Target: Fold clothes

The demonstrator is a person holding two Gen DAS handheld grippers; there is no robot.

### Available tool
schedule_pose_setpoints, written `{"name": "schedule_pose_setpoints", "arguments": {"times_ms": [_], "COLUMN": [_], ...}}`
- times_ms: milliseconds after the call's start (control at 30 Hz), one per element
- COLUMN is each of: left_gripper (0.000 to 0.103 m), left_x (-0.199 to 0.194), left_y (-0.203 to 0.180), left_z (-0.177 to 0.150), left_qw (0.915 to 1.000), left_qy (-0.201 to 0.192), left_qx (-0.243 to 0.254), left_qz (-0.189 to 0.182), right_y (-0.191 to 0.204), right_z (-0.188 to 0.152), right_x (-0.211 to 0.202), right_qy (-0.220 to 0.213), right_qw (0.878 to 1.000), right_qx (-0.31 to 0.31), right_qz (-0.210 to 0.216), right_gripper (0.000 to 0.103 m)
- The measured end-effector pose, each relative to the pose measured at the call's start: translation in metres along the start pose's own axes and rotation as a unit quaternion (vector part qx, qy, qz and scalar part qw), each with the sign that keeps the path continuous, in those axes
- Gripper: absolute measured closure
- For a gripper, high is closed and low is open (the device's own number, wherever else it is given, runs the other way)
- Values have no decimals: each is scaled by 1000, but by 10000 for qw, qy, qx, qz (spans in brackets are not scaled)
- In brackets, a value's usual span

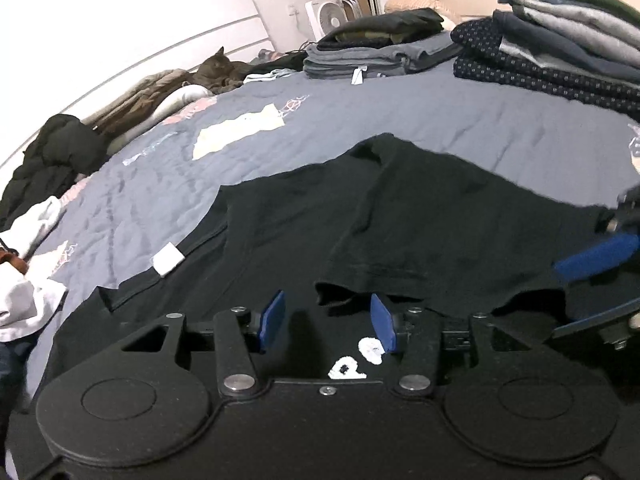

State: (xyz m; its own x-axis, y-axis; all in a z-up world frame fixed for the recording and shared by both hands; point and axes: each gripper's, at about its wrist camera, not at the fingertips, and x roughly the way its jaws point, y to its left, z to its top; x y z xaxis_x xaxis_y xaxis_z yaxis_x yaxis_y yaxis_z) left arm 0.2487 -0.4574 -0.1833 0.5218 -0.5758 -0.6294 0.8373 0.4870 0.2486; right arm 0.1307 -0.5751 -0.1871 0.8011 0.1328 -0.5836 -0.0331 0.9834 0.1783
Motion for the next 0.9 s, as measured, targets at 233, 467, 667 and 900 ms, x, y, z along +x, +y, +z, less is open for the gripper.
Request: {"name": "schedule_pose_setpoints", "arguments": {"times_ms": [233,467,667,900], "left_gripper": [55,55,48,46], "left_x": [-9,5,13,14], "left_y": [3,-17,-18,-7], "left_z": [4,1,5,0], "left_qw": [9995,9976,9942,9928], "left_qy": [63,145,60,264], "left_qx": [-13,661,1050,1165], "left_qz": [-316,-126,216,-86], "right_y": [-5,-9,-10,-14], "right_z": [-1,-2,-2,3], "right_x": [1,2,2,-7], "right_qy": [88,86,89,-28], "right_qw": [9998,9997,9996,9971], "right_qx": [153,218,229,462], "right_qz": [21,-16,162,607], "right_gripper": [62,69,90,91]}}
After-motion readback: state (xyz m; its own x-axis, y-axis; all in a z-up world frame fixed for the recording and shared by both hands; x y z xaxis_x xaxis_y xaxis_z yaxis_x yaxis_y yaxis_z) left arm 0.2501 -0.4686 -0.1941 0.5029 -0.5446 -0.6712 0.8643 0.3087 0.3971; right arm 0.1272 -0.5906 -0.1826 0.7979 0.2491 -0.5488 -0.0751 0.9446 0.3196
